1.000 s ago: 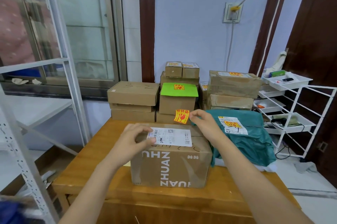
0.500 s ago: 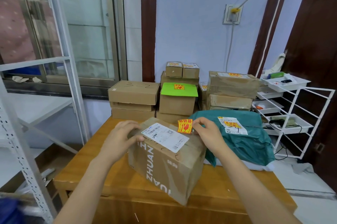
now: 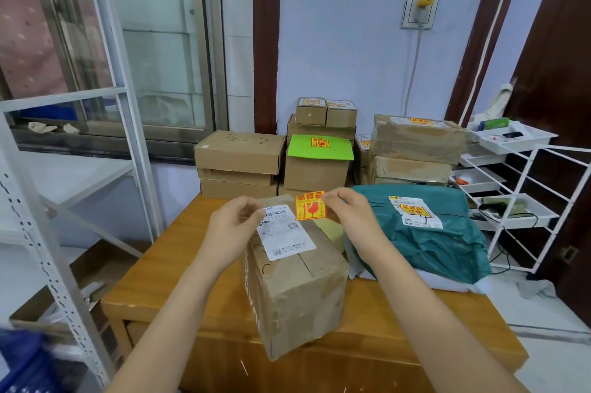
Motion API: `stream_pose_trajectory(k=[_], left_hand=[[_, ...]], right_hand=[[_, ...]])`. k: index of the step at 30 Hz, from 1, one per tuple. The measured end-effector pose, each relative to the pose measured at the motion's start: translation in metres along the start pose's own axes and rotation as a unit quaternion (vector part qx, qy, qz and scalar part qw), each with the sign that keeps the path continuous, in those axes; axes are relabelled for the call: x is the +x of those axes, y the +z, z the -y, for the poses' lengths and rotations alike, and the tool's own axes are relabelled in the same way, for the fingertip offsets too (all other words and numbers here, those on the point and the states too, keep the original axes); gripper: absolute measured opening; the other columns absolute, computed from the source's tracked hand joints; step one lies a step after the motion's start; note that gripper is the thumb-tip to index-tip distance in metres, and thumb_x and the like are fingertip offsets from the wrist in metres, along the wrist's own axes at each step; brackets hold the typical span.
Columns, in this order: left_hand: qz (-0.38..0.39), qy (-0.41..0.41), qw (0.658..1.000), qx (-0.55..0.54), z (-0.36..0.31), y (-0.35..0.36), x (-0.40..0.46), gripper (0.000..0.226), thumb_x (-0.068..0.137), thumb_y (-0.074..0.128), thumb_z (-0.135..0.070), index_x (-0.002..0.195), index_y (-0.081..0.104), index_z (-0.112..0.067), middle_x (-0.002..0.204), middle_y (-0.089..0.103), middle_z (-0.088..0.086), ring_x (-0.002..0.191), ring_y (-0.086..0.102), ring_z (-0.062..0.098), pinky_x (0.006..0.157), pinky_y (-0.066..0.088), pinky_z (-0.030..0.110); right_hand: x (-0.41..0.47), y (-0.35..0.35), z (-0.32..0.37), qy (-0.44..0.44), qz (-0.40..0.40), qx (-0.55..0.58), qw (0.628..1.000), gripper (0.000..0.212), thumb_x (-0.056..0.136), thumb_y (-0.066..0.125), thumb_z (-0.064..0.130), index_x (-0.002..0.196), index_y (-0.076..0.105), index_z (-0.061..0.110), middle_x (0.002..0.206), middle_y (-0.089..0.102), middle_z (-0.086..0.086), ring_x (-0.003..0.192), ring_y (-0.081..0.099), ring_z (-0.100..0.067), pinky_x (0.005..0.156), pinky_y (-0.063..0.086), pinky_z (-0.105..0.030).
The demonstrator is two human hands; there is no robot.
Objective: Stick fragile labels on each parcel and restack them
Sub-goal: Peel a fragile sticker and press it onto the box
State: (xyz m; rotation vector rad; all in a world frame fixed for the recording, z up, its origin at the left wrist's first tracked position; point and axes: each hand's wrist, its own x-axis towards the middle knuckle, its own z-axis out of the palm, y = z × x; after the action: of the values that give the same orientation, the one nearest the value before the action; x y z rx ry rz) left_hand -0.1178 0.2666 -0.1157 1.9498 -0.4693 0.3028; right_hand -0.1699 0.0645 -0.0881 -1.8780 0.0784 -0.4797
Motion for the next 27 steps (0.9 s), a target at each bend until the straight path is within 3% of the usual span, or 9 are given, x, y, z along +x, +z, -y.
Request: stream_pose_trajectory(k=[3, 6, 9, 12, 15, 18, 21, 24, 27], left_hand=[[0.022, -0.042, 0.993, -0.107, -0.009, 0.011, -0.002, 0.015, 0.095, 0.055, -0.022, 0.095, 0.066, -0.012, 0.093, 0.07, 0.002, 0.084, 0.068, 0.012, 0.08, 0.056, 0.032], [-0.012, -0.071, 0.986, -0.153, -0.01, 0.015, -0.002, 0.028, 0.097, 0.05, -0.031, 0.092, 0.066, -0.008, 0.088, 0.07, 0.008, 0.073, 0.068, 0.011, 0.078, 0.056, 0.037], [-0.011, -0.083, 0.984, -0.155, -0.008, 0.014, -0.002, 0.027, 0.095, 0.055, -0.033, 0.087, 0.068, -0.011, 0.082, 0.071, 0.006, 0.071, 0.068, 0.014, 0.082, 0.055, 0.043], [0.027, -0.057, 0.99, -0.123, -0.009, 0.014, -0.005, 0.023, 0.092, 0.059, -0.034, 0.079, 0.072, -0.02, 0.079, 0.071, -0.002, 0.073, 0.068, 0.012, 0.078, 0.052, 0.036], [0.032, -0.025, 0.995, -0.09, -0.01, 0.013, -0.008, 0.028, 0.087, 0.062, -0.037, 0.064, 0.07, -0.025, 0.076, 0.067, 0.001, 0.071, 0.06, 0.005, 0.068, 0.044, 0.02], [0.037, -0.019, 0.995, -0.09, -0.009, 0.011, -0.008, 0.024, 0.085, 0.067, -0.032, 0.065, 0.072, -0.019, 0.077, 0.065, 0.002, 0.07, 0.057, -0.001, 0.061, 0.042, 0.01], [0.05, -0.015, 0.995, -0.081, -0.005, 0.011, -0.007, 0.015, 0.083, 0.072, -0.024, 0.071, 0.073, -0.015, 0.081, 0.065, 0.001, 0.072, 0.059, 0.001, 0.067, 0.047, 0.019], [0.043, -0.011, 0.996, -0.076, -0.001, 0.011, -0.007, 0.013, 0.082, 0.073, -0.017, 0.069, 0.072, -0.015, 0.086, 0.064, 0.005, 0.081, 0.06, 0.015, 0.076, 0.05, 0.034], [0.038, -0.007, 0.997, -0.064, -0.001, 0.012, -0.007, 0.014, 0.082, 0.073, -0.011, 0.068, 0.071, -0.013, 0.086, 0.063, 0.005, 0.079, 0.06, 0.011, 0.076, 0.051, 0.032]], right_hand=[[0.005, 0.011, 0.005, 0.002, 0.055, -0.009, 0.998, 0.023, 0.092, 0.057, 0.02, 0.072, 0.062, 0.012, 0.087, 0.056, 0.001, 0.081, 0.053, -0.01, 0.088, 0.043, -0.033], [0.007, 0.021, 0.0, 0.021, 0.099, 0.004, 0.995, 0.022, 0.093, 0.058, 0.017, 0.072, 0.065, 0.014, 0.094, 0.064, -0.007, 0.084, 0.057, -0.014, 0.087, 0.047, -0.033], [0.003, 0.025, -0.006, 0.036, 0.103, 0.035, 0.993, 0.021, 0.094, 0.056, 0.01, 0.076, 0.065, 0.005, 0.104, 0.059, -0.008, 0.082, 0.056, -0.008, 0.067, 0.045, -0.007], [0.002, 0.025, -0.01, 0.025, 0.1, 0.028, 0.994, 0.019, 0.093, 0.058, 0.01, 0.085, 0.069, -0.002, 0.106, 0.056, -0.008, 0.086, 0.054, -0.006, 0.063, 0.041, -0.003], [0.001, 0.027, -0.01, 0.013, 0.116, -0.01, 0.993, 0.016, 0.092, 0.061, 0.014, 0.087, 0.073, 0.006, 0.105, 0.056, -0.002, 0.093, 0.054, -0.007, 0.07, 0.041, -0.007], [0.001, 0.028, -0.011, -0.001, 0.119, -0.04, 0.992, 0.016, 0.092, 0.061, 0.017, 0.086, 0.074, 0.01, 0.103, 0.055, 0.0, 0.094, 0.054, -0.007, 0.07, 0.04, -0.004], [0.0, 0.028, -0.011, -0.008, 0.118, -0.051, 0.992, 0.015, 0.091, 0.062, 0.015, 0.086, 0.073, 0.006, 0.104, 0.054, -0.002, 0.09, 0.053, -0.005, 0.067, 0.04, -0.002], [-0.001, 0.028, -0.009, -0.012, 0.123, -0.054, 0.991, 0.011, 0.088, 0.066, 0.012, 0.078, 0.069, 0.007, 0.105, 0.053, -0.003, 0.087, 0.052, -0.001, 0.065, 0.04, -0.001], [-0.002, 0.03, -0.008, -0.018, 0.126, -0.069, 0.989, 0.019, 0.085, 0.069, 0.011, 0.067, 0.064, 0.016, 0.105, 0.053, -0.002, 0.087, 0.052, -0.001, 0.065, 0.041, -0.002]])
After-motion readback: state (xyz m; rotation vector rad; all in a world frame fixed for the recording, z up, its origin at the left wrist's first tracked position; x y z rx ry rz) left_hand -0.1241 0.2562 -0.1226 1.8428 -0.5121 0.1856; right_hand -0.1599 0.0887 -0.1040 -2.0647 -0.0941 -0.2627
